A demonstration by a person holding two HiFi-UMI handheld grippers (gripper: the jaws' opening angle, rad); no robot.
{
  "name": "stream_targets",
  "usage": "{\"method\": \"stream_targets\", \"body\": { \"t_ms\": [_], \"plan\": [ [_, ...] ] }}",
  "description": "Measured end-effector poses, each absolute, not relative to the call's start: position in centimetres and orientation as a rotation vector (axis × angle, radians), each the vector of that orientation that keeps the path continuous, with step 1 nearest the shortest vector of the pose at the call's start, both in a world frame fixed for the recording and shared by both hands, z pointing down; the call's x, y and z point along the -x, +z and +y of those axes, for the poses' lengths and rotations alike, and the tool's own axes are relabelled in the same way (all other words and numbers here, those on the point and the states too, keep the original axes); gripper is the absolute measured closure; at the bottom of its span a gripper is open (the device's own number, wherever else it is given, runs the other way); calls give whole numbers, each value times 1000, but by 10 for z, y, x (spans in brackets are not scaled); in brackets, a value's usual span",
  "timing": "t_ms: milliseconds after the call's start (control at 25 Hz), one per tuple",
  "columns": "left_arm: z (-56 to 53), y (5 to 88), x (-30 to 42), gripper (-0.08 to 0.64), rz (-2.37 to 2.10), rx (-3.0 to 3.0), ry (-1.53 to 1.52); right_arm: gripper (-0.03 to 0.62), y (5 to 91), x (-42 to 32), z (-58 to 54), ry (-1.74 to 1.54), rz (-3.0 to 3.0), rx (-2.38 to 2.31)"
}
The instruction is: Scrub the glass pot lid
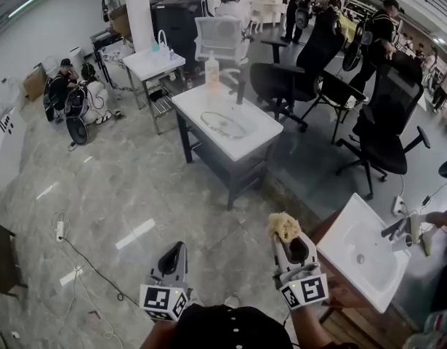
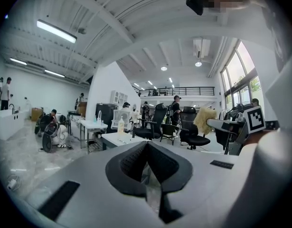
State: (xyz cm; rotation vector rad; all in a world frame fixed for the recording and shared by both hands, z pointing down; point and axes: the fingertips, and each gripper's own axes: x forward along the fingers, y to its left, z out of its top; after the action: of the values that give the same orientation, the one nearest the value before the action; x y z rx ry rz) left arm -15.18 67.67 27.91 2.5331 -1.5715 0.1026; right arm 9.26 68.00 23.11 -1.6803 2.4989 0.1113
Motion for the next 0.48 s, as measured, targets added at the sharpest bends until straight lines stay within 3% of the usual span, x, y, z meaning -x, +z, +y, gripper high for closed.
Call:
{"method": "stream_targets", "body": {
  "t_ms": [480],
  "plan": [
    [671, 300, 125, 534, -1558, -2490, 135, 443, 251, -108, 664, 87, 2545, 1642]
  ]
}}
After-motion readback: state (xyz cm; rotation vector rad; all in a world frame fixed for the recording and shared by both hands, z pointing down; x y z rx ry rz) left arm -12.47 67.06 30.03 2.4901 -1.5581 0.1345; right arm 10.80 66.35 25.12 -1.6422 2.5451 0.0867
